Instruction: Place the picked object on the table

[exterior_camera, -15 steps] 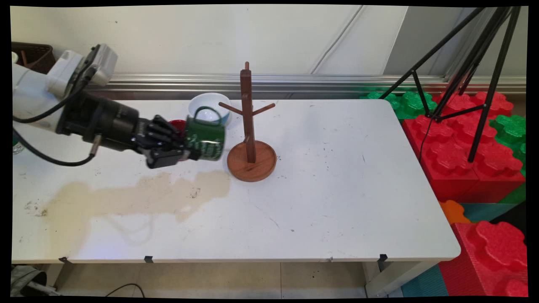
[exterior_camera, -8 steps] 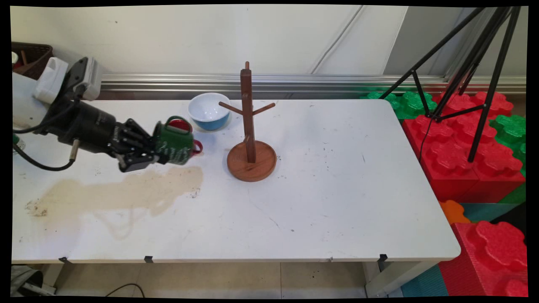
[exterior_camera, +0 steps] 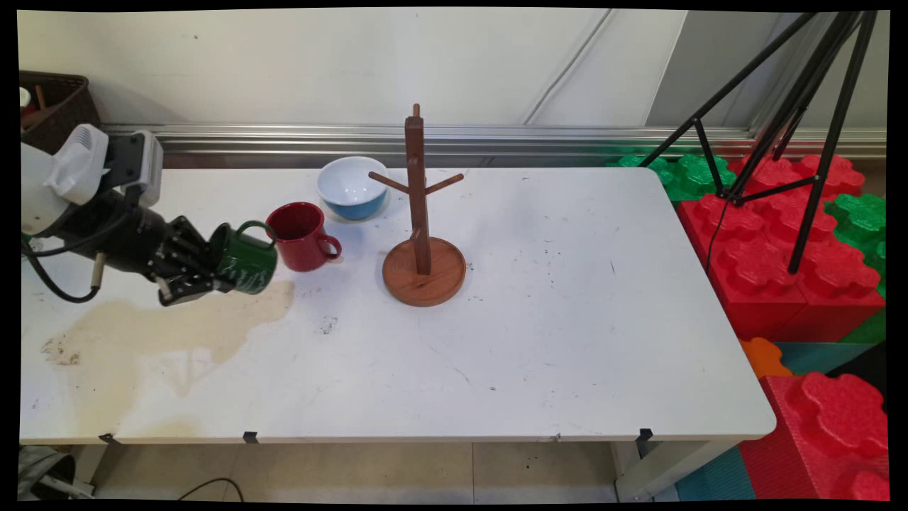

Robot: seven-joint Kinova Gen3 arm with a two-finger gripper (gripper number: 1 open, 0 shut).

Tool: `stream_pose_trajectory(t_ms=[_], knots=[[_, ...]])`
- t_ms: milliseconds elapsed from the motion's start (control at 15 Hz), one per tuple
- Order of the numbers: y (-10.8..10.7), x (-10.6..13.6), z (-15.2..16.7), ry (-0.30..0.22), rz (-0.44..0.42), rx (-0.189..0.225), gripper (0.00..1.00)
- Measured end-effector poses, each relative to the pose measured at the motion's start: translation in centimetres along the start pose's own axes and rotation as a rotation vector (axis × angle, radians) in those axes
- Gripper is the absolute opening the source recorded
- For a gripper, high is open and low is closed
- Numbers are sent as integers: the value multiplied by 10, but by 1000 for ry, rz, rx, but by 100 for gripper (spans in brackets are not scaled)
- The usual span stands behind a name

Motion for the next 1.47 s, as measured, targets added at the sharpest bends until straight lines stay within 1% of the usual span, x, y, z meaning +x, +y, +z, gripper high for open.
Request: stream_pose_trajectory(t_ms=[133, 400, 867, 1133, 1467], knots=[[-3, -5, 2, -37, 10, 10, 0], [-9, -10, 10, -122, 18, 16, 0], [-14, -4, 30, -260, 58, 17, 0], [-16, 3, 44, -316, 79, 13, 0], [-16, 11, 58, -356, 80, 10, 0]])
